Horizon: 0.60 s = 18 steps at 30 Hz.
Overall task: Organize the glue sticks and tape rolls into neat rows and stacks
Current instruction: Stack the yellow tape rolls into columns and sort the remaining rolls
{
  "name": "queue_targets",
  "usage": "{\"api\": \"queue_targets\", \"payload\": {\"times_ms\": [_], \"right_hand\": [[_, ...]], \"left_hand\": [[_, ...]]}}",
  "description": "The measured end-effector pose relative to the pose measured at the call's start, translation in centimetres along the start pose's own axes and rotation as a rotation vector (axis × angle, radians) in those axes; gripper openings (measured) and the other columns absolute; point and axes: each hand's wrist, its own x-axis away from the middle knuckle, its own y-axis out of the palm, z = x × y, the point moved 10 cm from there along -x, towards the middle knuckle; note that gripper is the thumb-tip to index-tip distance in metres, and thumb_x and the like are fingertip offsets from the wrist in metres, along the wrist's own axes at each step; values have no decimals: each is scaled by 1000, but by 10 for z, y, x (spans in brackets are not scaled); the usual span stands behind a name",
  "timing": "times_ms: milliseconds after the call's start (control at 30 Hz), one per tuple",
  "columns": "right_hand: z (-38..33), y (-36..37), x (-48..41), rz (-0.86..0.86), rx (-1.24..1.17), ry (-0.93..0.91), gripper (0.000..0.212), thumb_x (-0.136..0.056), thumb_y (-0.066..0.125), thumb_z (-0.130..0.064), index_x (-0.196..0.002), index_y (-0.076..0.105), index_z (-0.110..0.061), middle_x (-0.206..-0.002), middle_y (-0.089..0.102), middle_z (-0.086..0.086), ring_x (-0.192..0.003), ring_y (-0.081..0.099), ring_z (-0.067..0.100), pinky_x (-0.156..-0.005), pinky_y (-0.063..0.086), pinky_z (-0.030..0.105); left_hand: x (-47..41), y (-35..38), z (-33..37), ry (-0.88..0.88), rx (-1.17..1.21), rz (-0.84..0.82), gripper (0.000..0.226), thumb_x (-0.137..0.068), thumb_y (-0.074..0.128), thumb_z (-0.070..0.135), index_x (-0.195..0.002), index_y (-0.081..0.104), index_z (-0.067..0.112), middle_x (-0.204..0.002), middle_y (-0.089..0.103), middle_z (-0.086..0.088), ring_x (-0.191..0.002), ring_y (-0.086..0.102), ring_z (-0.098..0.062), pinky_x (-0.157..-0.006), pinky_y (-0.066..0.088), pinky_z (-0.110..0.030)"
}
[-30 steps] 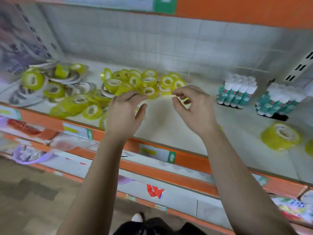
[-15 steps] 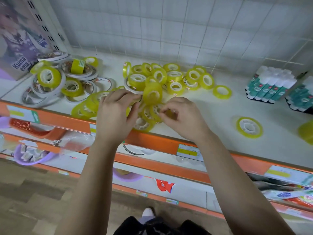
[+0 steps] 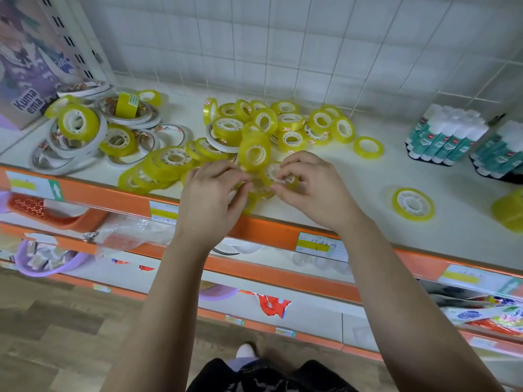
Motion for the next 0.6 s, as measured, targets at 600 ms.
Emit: {"api": "queue_targets", "payload": {"times_ms": [600], "right_hand": [[18,-68,45,279,146,18,30,-82,65,-38,-83,75,-10,-94,65,-2,-83,60,12,-73,50,28]], "left_hand": [[-15,34,9,-12,-40,-148,23,-72,84,28,-79,72,9,-78,66,-5,-87,59,-33,-80,38,-27]]}}
